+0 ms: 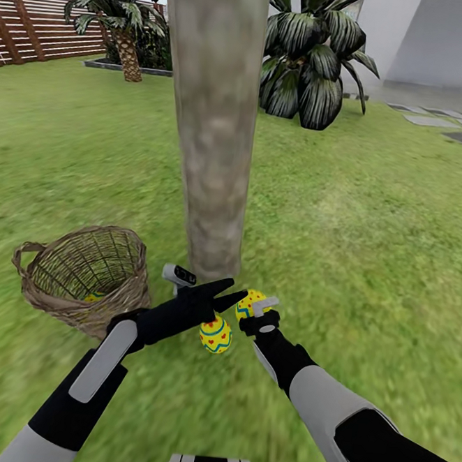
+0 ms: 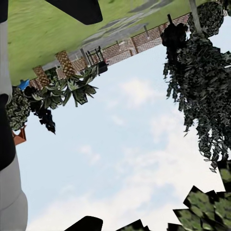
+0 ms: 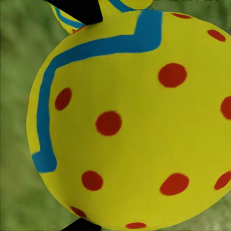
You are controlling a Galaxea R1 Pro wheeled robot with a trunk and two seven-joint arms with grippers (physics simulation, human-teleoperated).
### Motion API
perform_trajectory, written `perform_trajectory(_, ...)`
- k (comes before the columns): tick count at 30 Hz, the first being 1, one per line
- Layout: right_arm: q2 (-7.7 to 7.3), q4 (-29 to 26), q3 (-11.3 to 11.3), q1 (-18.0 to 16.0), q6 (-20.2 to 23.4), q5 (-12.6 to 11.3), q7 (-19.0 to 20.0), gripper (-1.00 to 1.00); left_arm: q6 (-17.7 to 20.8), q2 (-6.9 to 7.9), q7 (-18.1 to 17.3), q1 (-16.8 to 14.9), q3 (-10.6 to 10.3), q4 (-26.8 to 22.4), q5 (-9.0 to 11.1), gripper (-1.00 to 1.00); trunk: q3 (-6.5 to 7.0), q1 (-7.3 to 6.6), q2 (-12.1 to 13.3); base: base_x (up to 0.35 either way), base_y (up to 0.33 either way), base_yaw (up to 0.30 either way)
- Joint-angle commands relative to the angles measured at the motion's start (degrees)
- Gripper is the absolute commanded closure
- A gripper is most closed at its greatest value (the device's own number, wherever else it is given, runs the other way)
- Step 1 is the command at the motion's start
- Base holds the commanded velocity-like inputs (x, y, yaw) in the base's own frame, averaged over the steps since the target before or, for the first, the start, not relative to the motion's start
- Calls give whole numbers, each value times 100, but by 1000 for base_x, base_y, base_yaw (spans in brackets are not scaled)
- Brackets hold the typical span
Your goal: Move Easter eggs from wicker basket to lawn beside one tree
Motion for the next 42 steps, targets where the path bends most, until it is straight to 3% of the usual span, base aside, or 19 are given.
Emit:
perform_trajectory(1,-3,-9,50,0,31,-38,-44,100,31,3,4,-4,-25,1,37,-100,-27,1,-3,0,0,0)
perform_trajectory(28,-12,-19,23,-3,47,-46,-59,100,31,3,4,-4,-74,1,37,-100,-625,71,-39,0,0,0)
perform_trajectory(42,-12,-19,23,-3,50,-46,-60,100,30,-39,4,-4,-78,10,37,-100,-625,71,-39,80,0,0)
